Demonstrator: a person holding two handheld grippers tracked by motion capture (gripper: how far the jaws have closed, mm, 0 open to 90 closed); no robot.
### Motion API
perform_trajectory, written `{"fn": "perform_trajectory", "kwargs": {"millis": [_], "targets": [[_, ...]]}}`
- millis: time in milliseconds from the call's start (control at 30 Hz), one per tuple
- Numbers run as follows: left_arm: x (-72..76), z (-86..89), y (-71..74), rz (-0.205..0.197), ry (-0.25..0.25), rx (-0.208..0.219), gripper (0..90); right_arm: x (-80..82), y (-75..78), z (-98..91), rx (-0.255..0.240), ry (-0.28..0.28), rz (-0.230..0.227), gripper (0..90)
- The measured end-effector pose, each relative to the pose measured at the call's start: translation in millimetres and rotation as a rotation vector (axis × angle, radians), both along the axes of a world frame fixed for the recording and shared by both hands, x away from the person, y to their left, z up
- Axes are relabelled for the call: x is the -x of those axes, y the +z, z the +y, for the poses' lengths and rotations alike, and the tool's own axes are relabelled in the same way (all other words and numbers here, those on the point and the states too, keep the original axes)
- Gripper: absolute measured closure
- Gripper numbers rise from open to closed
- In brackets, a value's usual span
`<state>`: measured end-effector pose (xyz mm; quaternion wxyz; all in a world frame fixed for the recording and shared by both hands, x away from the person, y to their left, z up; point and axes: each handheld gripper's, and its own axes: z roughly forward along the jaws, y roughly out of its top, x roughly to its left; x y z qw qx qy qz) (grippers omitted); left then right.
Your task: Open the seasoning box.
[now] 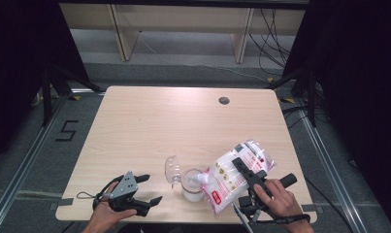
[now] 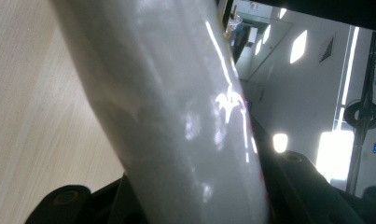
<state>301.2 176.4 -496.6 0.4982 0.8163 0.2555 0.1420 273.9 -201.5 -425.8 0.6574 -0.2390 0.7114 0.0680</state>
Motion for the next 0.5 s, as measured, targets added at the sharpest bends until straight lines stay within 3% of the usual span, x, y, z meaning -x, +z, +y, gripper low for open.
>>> {"fn": "perform_trajectory", "kwargs": {"millis": [500], "targets": [[-0.1, 0.1, 0.0, -0.002, -0.002, -0.003, 15.4, 0.0, -0.3, 0.3, 0.004, -0.002, 0.001, 66.7]]}}
